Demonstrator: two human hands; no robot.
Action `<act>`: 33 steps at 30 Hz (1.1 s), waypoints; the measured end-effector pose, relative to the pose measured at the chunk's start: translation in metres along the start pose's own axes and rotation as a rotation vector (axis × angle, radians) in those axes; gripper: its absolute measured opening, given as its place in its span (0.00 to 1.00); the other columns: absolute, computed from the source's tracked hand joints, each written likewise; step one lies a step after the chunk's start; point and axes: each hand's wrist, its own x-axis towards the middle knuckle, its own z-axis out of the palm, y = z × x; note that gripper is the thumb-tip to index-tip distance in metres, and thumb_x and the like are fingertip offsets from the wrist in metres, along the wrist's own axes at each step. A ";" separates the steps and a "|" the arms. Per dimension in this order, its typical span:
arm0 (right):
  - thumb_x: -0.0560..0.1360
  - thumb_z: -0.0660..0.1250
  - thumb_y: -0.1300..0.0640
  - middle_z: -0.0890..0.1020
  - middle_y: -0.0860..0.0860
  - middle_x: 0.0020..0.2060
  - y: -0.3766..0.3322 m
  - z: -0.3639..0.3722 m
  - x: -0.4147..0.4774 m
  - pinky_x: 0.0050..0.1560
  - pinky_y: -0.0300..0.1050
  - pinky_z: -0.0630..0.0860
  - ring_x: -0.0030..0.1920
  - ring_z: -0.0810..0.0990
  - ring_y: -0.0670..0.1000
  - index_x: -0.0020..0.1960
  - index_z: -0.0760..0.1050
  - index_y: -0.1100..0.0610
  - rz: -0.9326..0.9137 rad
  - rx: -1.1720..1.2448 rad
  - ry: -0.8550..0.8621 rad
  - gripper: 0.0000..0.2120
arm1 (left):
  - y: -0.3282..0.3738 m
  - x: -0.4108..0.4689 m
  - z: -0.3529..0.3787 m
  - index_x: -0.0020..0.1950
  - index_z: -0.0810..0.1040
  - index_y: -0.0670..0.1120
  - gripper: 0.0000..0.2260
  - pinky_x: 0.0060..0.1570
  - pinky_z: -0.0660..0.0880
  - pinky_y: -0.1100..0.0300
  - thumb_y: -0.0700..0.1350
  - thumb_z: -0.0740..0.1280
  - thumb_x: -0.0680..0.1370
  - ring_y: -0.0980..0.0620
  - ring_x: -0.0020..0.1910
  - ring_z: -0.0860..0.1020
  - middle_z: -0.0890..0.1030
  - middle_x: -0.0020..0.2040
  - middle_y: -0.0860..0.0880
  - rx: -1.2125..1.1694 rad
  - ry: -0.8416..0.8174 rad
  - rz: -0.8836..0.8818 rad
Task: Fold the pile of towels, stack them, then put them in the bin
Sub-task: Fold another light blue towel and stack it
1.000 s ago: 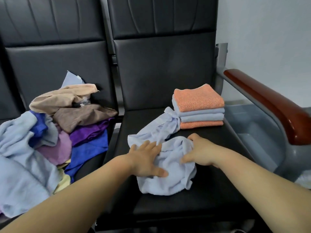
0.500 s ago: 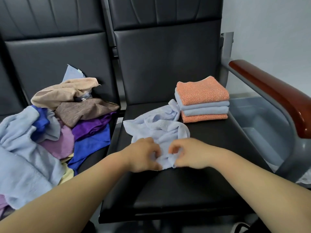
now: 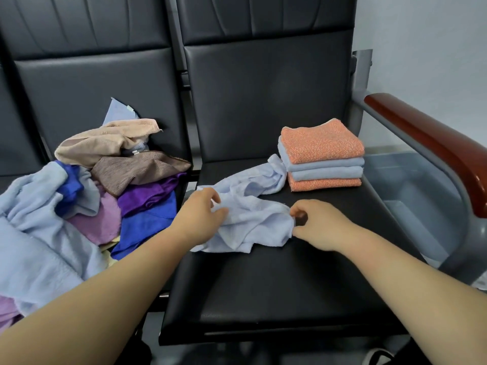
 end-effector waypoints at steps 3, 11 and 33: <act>0.73 0.73 0.52 0.73 0.42 0.53 -0.017 0.010 -0.001 0.45 0.40 0.72 0.47 0.76 0.43 0.56 0.73 0.44 -0.107 0.062 0.087 0.14 | 0.010 -0.006 -0.004 0.52 0.76 0.54 0.09 0.44 0.73 0.58 0.53 0.72 0.76 0.55 0.45 0.77 0.76 0.47 0.55 0.073 -0.093 0.213; 0.78 0.70 0.51 0.78 0.44 0.51 -0.023 0.024 0.005 0.53 0.47 0.77 0.50 0.78 0.48 0.53 0.80 0.46 -0.033 0.049 0.020 0.05 | -0.001 -0.013 -0.002 0.53 0.79 0.58 0.11 0.54 0.77 0.56 0.52 0.74 0.72 0.56 0.51 0.77 0.80 0.50 0.59 0.337 -0.374 0.288; 0.73 0.79 0.59 0.78 0.48 0.34 -0.040 -0.036 -0.013 0.38 0.35 0.71 0.36 0.76 0.43 0.41 0.78 0.57 -0.151 0.638 -0.217 0.10 | 0.035 -0.014 -0.045 0.47 0.81 0.46 0.19 0.38 0.72 0.59 0.56 0.80 0.64 0.55 0.35 0.74 0.78 0.36 0.53 -0.302 -0.705 0.225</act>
